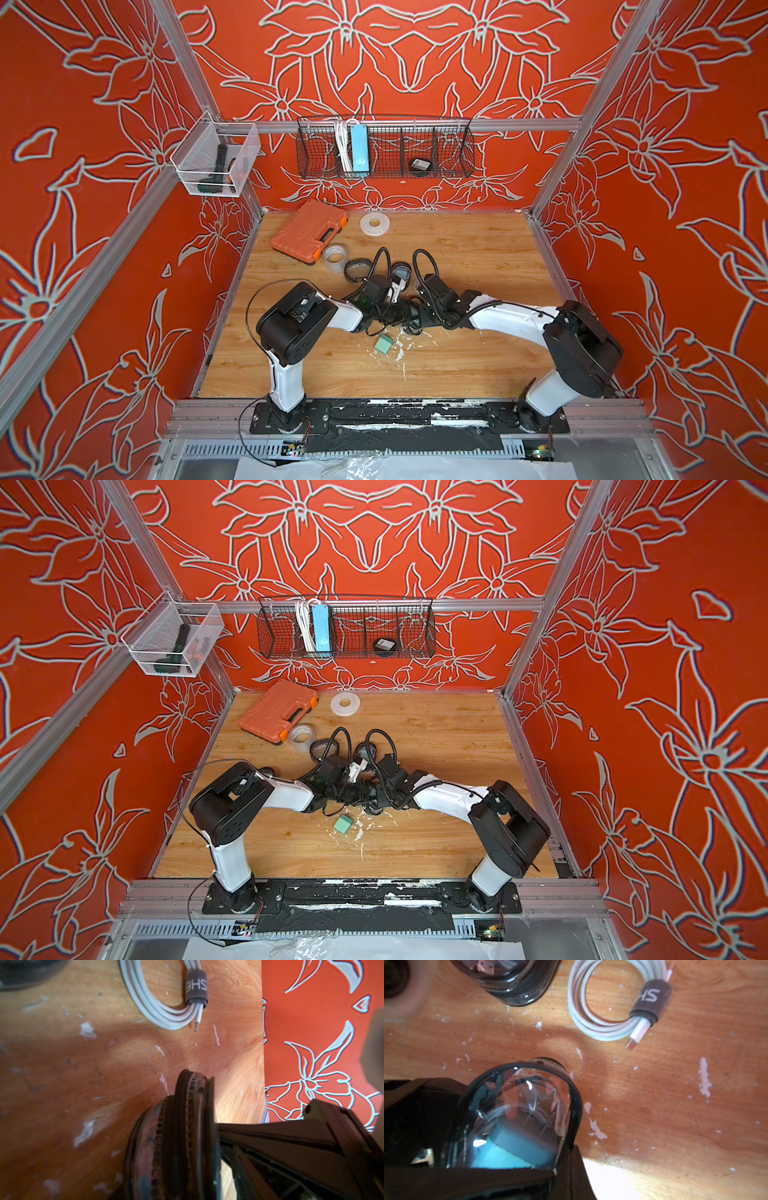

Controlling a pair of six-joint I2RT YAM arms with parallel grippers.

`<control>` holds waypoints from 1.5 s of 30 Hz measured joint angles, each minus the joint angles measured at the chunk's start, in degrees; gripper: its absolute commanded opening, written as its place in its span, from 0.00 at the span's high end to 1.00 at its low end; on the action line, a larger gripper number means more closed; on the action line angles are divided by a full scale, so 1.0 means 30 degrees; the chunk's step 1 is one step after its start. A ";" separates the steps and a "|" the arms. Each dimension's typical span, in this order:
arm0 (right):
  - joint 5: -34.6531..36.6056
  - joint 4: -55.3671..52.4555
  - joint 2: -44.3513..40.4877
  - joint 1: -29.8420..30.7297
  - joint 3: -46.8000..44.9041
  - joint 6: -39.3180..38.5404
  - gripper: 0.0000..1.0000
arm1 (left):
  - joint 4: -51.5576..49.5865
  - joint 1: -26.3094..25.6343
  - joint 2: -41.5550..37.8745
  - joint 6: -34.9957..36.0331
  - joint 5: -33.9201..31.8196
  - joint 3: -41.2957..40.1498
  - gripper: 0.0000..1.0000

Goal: Pack away charging kits
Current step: Pick up the storage bag at the center of the board.

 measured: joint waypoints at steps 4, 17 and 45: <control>0.0007 0.0000 0.0102 -0.0095 0.0029 -0.0066 1.00 | -0.0481 0.0000 0.0459 0.0306 -0.0015 0.0619 0.57; -0.0066 -0.0058 -0.0007 -0.0182 -0.0102 -0.0474 0.80 | -0.0248 0.0073 0.1013 0.0299 0.0605 0.1078 0.86; -0.3643 0.5231 -1.7697 -0.0182 -0.6870 -0.2900 0.02 | 0.2331 -0.0124 -1.1038 0.1435 -0.1290 -0.1909 1.00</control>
